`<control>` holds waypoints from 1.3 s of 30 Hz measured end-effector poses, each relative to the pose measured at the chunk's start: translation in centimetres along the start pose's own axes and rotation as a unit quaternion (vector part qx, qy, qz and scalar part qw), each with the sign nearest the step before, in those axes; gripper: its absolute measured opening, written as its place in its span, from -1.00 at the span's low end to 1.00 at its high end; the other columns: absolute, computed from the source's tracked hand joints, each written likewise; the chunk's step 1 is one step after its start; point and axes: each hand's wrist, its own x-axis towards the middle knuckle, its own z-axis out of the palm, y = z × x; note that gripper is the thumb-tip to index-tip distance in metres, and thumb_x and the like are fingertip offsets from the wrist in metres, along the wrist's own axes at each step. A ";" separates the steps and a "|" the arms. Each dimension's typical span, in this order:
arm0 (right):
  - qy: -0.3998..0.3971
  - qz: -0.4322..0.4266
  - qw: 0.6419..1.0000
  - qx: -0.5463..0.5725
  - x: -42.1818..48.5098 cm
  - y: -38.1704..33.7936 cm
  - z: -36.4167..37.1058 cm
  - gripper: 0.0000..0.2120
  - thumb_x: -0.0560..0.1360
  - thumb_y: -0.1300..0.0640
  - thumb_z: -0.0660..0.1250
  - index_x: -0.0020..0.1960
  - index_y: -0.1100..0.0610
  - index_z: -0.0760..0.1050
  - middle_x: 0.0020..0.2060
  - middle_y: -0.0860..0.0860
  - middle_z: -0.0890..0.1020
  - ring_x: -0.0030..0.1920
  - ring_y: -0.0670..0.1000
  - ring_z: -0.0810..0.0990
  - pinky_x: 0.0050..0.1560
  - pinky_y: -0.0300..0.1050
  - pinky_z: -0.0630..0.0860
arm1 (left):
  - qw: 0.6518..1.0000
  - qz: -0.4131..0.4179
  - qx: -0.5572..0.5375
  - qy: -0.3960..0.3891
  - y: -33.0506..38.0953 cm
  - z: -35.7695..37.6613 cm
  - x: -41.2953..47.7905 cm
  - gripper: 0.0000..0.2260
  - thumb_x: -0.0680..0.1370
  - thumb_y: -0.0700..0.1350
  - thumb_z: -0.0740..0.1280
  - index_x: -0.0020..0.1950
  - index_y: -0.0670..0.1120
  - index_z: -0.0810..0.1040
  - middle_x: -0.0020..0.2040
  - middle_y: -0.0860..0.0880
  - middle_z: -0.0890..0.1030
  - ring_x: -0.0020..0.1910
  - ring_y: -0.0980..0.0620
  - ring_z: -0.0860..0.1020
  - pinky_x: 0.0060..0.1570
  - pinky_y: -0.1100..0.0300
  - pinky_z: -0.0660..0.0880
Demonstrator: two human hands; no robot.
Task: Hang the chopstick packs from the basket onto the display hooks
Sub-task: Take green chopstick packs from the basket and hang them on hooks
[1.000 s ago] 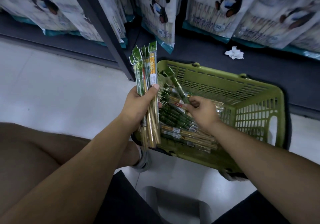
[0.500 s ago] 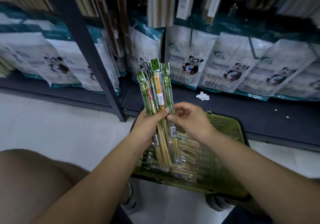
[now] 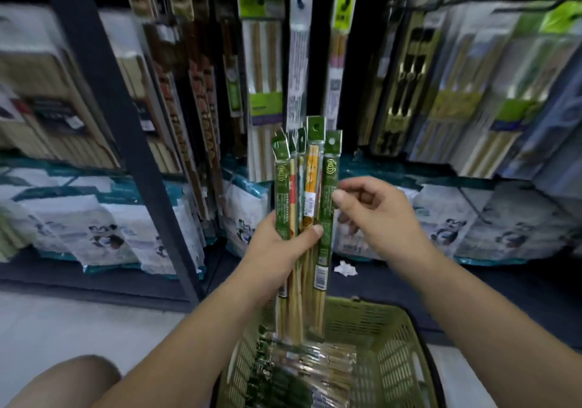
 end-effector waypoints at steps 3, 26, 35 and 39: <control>0.062 -0.037 0.997 0.015 3.1 -3.8 -1.2 -0.96 0.60 0.06 0.40 0.00 -0.09 0.60 -0.27 -0.15 0.67 -0.27 -0.14 0.66 -0.32 -0.28 0.56 | 0.997 0.064 0.030 0.008 3.9 0.5 2.3 -0.58 0.34 0.22 0.53 0.15 0.17 0.60 0.03 0.21 0.73 0.03 0.18 0.69 0.11 0.06 0.59; 0.186 -0.091 0.978 0.036 12.5 -11.2 -5.2 -0.64 0.66 0.01 0.30 -0.25 0.17 0.50 -0.48 -0.12 0.33 -0.39 -0.07 0.35 -0.31 -0.13 0.44 | 0.990 0.133 -0.028 0.043 9.0 2.5 8.2 -0.81 0.49 -0.01 0.56 0.04 0.12 0.62 -0.08 0.17 0.74 -0.11 0.20 0.70 -0.07 0.15 0.56; 0.197 -0.081 0.976 0.039 13.4 -11.0 -5.1 -0.63 0.65 0.08 0.30 -0.11 0.40 0.47 -0.34 0.10 0.31 -0.30 0.03 0.29 -0.05 -0.21 0.44 | 0.989 0.135 -0.040 0.036 9.1 2.7 8.2 -0.78 0.49 -0.02 0.56 0.05 0.15 0.58 -0.07 0.30 0.71 -0.09 0.30 0.67 -0.11 0.30 0.50; 0.199 -0.085 0.975 0.043 13.5 -11.3 -5.1 -0.64 0.65 0.08 0.29 -0.11 0.40 0.48 -0.32 0.09 0.34 -0.29 0.03 0.30 0.06 -0.13 0.42 | 0.989 0.138 -0.043 0.031 9.0 2.6 8.2 -0.77 0.49 -0.02 0.56 0.07 0.14 0.58 -0.07 0.29 0.72 -0.09 0.30 0.68 -0.09 0.28 0.50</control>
